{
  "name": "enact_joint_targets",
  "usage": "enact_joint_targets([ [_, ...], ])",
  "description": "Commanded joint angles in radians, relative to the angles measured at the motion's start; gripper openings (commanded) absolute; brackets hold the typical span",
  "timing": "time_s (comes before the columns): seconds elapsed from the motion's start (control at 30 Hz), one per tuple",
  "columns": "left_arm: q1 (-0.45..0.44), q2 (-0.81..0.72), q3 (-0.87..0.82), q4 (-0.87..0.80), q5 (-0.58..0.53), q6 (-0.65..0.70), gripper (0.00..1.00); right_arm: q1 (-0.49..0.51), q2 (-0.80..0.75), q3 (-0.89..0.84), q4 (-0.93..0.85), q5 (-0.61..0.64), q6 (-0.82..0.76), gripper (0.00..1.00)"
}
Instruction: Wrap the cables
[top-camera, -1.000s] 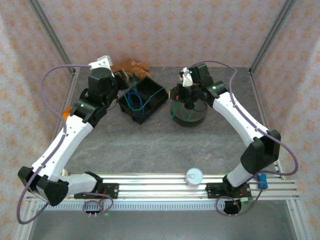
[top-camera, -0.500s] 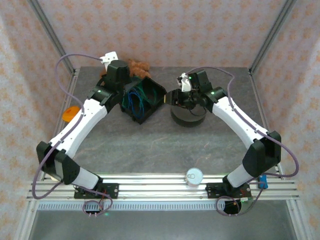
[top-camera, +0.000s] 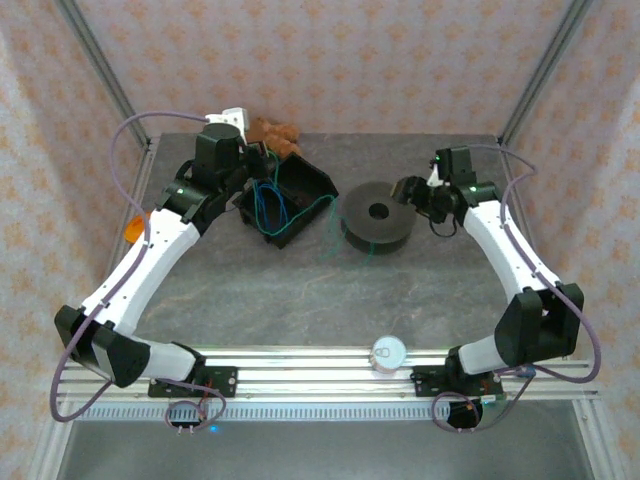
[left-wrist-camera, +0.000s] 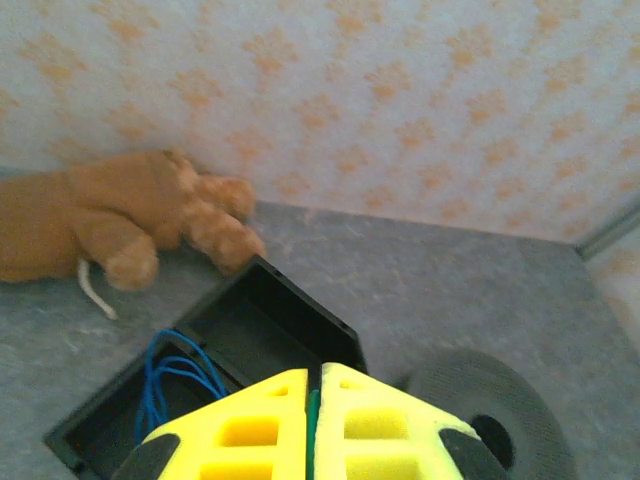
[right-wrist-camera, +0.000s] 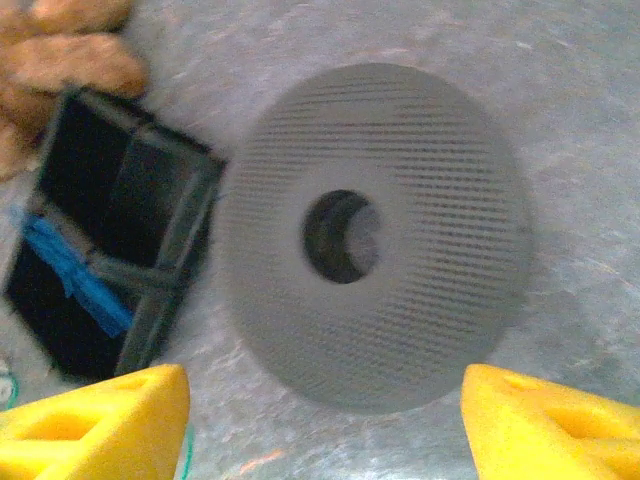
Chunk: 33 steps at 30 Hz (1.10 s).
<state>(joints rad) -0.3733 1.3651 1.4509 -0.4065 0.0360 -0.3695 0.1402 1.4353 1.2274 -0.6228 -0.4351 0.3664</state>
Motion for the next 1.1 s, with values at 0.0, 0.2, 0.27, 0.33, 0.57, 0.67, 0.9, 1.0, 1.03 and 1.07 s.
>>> enact_joint_targets([
  [0.0, 0.002, -0.05, -0.003, 0.003, 0.112, -0.042, 0.0, -0.064, 0.011, -0.074, 0.096, -0.031, 0.074, 0.72],
  [0.2, 0.002, -0.046, -0.03, 0.012, 0.117, -0.049, 0.0, -0.103, 0.095, -0.129, 0.261, -0.168, 0.149, 0.72],
  [0.27, 0.002, -0.045, -0.043, 0.019, 0.122, -0.056, 0.0, -0.108, 0.137, -0.134, 0.281, -0.172, 0.17, 0.71],
  [0.33, 0.002, -0.048, -0.054, 0.029, 0.127, -0.063, 0.0, -0.115, 0.158, -0.158, 0.316, -0.154, 0.192, 0.71],
  [0.57, 0.002, -0.043, -0.059, 0.037, 0.155, -0.075, 0.0, -0.123, 0.226, -0.255, 0.567, -0.259, 0.317, 0.73],
  [0.67, 0.002, -0.045, -0.071, 0.053, 0.164, -0.084, 0.0, -0.122, 0.283, -0.291, 0.714, -0.325, 0.403, 0.72],
  [0.9, 0.001, -0.052, -0.091, 0.069, 0.179, -0.097, 0.0, -0.121, 0.387, -0.36, 1.019, -0.399, 0.576, 0.53],
  [1.0, 0.002, -0.053, -0.09, 0.07, 0.188, -0.098, 0.0, -0.123, 0.39, -0.358, 1.068, -0.419, 0.612, 0.22],
  [1.03, 0.001, -0.054, -0.09, 0.07, 0.189, -0.097, 0.0, -0.123, 0.376, -0.356, 1.059, -0.414, 0.614, 0.1],
  [1.07, 0.002, -0.055, -0.09, 0.068, 0.192, -0.097, 0.0, -0.123, 0.355, -0.35, 1.035, -0.411, 0.601, 0.0],
])
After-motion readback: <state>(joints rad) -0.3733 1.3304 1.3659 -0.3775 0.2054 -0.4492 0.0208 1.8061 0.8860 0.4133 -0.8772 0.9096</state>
